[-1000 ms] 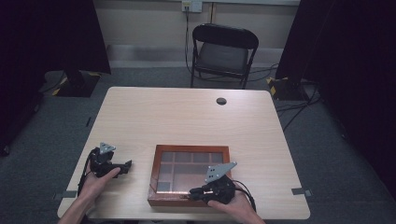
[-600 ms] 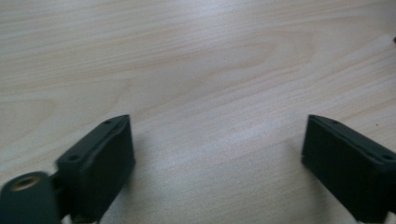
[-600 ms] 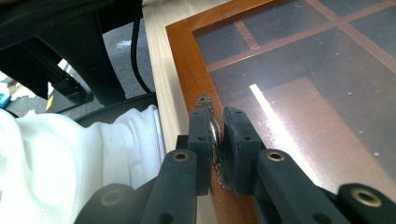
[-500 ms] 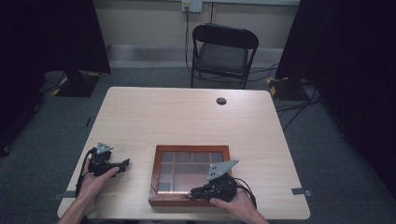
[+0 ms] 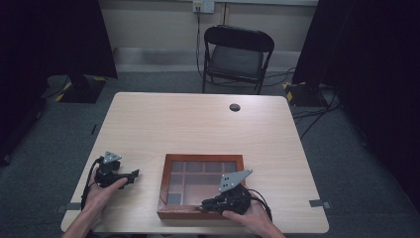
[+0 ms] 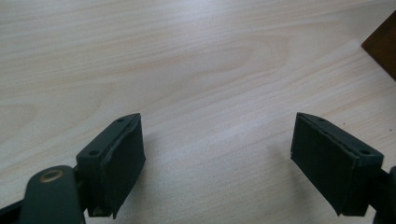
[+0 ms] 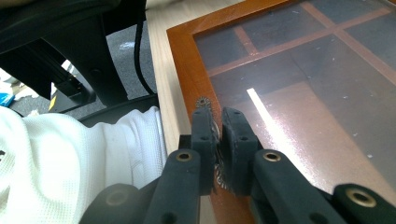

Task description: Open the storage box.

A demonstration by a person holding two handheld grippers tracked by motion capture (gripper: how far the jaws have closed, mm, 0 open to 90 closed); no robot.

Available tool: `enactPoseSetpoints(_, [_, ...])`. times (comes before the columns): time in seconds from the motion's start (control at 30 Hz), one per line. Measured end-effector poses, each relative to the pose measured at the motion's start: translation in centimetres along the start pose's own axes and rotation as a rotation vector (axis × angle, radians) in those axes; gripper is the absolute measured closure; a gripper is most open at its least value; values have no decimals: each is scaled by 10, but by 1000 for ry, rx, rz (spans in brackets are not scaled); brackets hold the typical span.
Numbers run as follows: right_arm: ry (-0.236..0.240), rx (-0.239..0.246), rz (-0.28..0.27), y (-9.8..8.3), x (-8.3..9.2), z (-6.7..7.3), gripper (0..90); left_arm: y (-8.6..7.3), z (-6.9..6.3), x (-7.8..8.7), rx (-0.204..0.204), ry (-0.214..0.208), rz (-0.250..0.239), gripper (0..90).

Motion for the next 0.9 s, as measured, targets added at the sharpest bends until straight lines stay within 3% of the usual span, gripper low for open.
enactPoseSetpoints(0.2, [1, 2, -12, 3, 3, 0, 842, 2, -6, 4, -16, -24, -21, 172])
enactPoseSetpoints(0.37, [3, 4, -10, 4, 3, 0, 842, 4, -18, 7, -32, -112, -32, 172])
enactPoseSetpoints(0.47, [5, 2, -8, 5, 4, -1, 842, 5, -24, 8, -44, -143, -36, 170])
enactPoseSetpoints(0.5, [9, 4, -3, 7, 5, -1, 842, 5, -30, 10, -51, -189, -38, 169])
enactPoseSetpoints(0.53, [9, 4, -3, 7, 5, -1, 842, 5, -30, 10, -51, -189, -38, 168])
enactPoseSetpoints(0.57, [12, -2, -5, 7, 4, -1, 842, 6, -35, 12, -46, -223, -51, 168])
enactPoseSetpoints(0.63, [13, -9, 8, 7, 4, -1, 842, 5, -42, 14, -89, -239, -52, 164])
enactPoseSetpoints(0.9, [14, 0, -5, 14, 10, -2, 843, 4, -59, 19, -140, -303, -64, 164])
Point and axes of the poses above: each handheld gripper's, and its own axes: x roughly backward along the jaws, y roughly out of its top, z roughly to its left, the point moved 4 cm from there along -x, roughly forward along the jaws, and after that the axes turned 9 degrees about x, right-handed, at the moved point
